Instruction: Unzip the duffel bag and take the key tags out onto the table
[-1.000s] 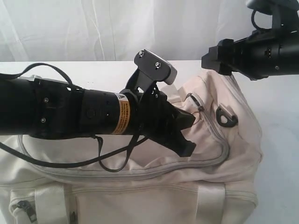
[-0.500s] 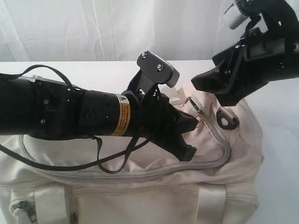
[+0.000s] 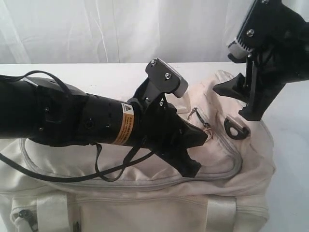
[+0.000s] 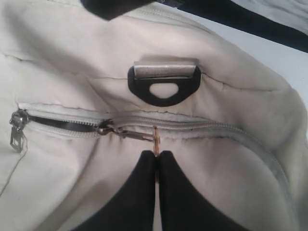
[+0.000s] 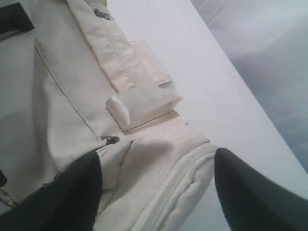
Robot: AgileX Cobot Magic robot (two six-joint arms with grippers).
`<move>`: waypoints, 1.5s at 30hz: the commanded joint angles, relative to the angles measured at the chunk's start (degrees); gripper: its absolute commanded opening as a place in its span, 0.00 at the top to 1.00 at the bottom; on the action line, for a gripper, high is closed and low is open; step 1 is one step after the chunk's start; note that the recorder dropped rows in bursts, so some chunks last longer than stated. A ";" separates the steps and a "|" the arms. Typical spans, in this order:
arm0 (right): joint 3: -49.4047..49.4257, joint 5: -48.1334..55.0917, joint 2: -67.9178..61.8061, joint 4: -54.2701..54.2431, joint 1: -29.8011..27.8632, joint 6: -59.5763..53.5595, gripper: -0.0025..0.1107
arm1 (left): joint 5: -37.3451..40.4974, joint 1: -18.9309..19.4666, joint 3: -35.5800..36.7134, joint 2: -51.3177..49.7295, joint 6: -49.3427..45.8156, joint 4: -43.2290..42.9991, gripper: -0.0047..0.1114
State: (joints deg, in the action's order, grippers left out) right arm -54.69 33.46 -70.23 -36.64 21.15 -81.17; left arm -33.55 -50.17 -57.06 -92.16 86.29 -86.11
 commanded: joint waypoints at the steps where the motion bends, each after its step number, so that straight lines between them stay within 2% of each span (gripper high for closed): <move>1: -0.01 2.43 -1.90 -4.01 1.16 5.35 0.42 | -4.02 -0.26 0.39 0.85 0.50 -1.76 0.96; 3: -0.01 1.68 -1.90 -10.19 2.23 5.35 0.43 | -5.09 -0.26 0.39 0.85 0.50 -1.82 0.96; 6: -0.01 -2.17 -2.34 -9.88 3.30 5.35 0.43 | -7.89 -0.26 0.39 0.85 1.72 -1.87 0.96; 9: -0.01 -0.99 -2.84 -10.28 3.51 12.35 0.43 | -9.49 -0.26 0.39 0.85 4.11 -3.97 0.96; 15: -0.01 0.15 -4.81 -7.64 3.51 16.64 0.43 | -10.54 -0.26 0.39 0.85 6.90 -7.27 0.96; 25: -0.01 1.11 -10.30 -1.12 3.51 18.66 0.44 | -12.00 -0.26 0.39 0.85 6.69 -7.49 0.96; 33: -0.01 -0.68 -12.76 -0.86 3.51 18.53 0.67 | -11.90 -0.26 0.39 0.85 6.49 -7.72 0.96; 45: -0.01 -6.60 -15.18 -0.86 3.51 20.36 0.92 | -11.90 -0.26 0.28 0.85 6.23 -6.92 0.96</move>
State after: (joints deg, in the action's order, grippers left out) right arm -54.69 29.21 -84.97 -38.18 24.54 -62.71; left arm -40.61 -50.02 -57.06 -92.16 92.57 -93.07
